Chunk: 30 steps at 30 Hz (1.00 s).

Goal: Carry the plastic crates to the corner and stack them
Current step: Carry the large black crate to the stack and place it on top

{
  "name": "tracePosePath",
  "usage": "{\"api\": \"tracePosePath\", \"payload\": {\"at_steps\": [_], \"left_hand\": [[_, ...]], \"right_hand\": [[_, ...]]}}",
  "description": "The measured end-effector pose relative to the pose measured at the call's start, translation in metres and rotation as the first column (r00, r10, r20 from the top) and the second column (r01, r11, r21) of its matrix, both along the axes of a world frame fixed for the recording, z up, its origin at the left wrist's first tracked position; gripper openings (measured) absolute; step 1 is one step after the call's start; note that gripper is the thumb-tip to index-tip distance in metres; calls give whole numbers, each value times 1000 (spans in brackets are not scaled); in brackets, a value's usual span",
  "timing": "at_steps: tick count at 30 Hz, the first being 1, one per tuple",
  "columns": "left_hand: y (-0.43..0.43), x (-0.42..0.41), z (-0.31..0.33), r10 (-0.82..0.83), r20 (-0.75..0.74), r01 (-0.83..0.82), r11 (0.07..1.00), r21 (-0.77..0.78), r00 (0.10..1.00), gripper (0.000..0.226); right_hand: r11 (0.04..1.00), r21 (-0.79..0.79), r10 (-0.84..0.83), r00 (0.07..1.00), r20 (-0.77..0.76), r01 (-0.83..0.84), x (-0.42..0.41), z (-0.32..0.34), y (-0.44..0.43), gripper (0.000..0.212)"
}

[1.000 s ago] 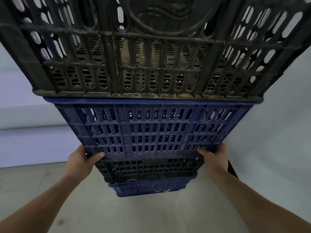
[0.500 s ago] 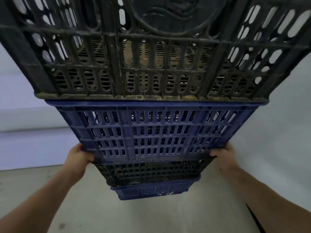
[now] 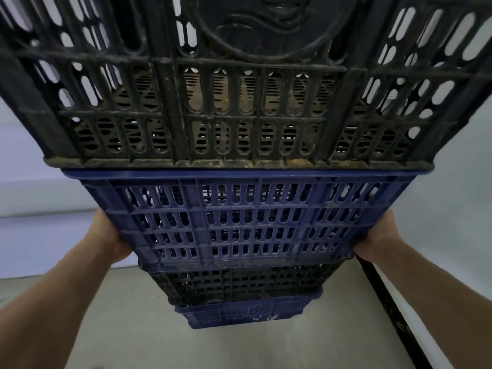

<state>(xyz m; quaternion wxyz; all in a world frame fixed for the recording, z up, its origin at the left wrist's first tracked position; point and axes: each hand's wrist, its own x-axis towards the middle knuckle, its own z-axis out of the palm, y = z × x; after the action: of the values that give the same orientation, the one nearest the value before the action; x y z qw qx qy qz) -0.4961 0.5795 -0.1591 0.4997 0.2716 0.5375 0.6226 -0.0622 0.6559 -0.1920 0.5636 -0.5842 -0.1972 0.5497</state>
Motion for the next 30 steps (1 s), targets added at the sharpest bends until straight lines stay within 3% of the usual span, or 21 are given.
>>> {"api": "tracePosePath", "payload": {"at_steps": [8,23,27,30], "left_hand": [[-6,14,-1,97,75,-101,994,44,992,33],[-1,16,7,105,-62,-104,994,25,993,24],[-10,8,-22,274,-128,-300,907,-296,953,27],[-39,16,-57,202,-178,-262,853,-452,963,25]], "right_hand": [[996,67,-54,998,28,52,-6,27,11,50],[990,-32,-136,991,-15,136,-12,8,-9,40],[985,-24,-167,979,116,171,-7,-8,-20,42],[981,-125,-114,961,251,149,-11,-30,-41,32]]}}
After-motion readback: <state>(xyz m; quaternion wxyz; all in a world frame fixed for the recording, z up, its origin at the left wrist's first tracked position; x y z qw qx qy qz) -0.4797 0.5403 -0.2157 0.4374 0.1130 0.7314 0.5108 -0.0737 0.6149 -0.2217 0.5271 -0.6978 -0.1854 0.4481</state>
